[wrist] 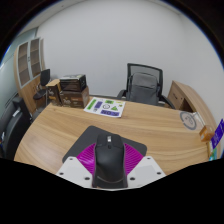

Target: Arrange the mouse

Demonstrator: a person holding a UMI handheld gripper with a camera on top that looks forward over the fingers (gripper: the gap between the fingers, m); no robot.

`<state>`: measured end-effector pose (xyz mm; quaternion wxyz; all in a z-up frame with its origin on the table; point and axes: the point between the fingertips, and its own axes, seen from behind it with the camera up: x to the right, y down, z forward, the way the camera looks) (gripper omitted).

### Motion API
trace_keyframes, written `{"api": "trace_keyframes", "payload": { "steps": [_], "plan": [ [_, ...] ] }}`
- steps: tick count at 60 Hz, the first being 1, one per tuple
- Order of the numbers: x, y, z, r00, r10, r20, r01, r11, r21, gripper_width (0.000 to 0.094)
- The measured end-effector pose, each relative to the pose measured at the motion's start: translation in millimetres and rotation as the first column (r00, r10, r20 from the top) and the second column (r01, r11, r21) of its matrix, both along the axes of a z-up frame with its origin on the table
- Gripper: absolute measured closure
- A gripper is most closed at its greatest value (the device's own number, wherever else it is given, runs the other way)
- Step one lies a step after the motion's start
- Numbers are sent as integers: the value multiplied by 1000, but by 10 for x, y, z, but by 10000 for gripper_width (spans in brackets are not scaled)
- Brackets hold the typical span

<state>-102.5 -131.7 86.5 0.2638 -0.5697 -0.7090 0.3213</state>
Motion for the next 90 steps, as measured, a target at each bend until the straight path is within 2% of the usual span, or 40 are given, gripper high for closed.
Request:
{"api": "trace_keyframes", "payload": {
  "steps": [8, 14, 26, 32, 37, 39, 40, 42, 49, 63, 77, 90],
  "plan": [
    [-104, -282, -500, 999, 30, 44, -31, 999, 18, 599],
    [-139, -318, -749, 997, 11, 73, -12, 1000, 21, 597],
    [-135, -291, -935, 994, -25, 105, 28, 999, -27, 584],
    [-117, -312, -947, 992, -33, 121, 39, 998, -54, 531],
    [-127, -251, -939, 992, -46, 117, 50, 998, -29, 278],
    [-137, -225, -922, 993, -54, 107, 55, 998, -15, 104],
    [-136, -212, -916, 993, -56, 104, 57, 998, -11, 56],
    [-121, -208, -895, 993, -59, 104, 61, 998, -12, 91],
    [45, -154, -708, 992, -63, 110, 66, 998, -19, 82],
    [804, 355, 261, 997, -71, 44, 71, 997, 8, 82],
    [1911, 1209, 1095, 989, -146, 23, 145, 989, 35, 81],
    [2889, 1748, 1424, 977, -212, 21, 212, 977, 17, 84]
  ]
}}
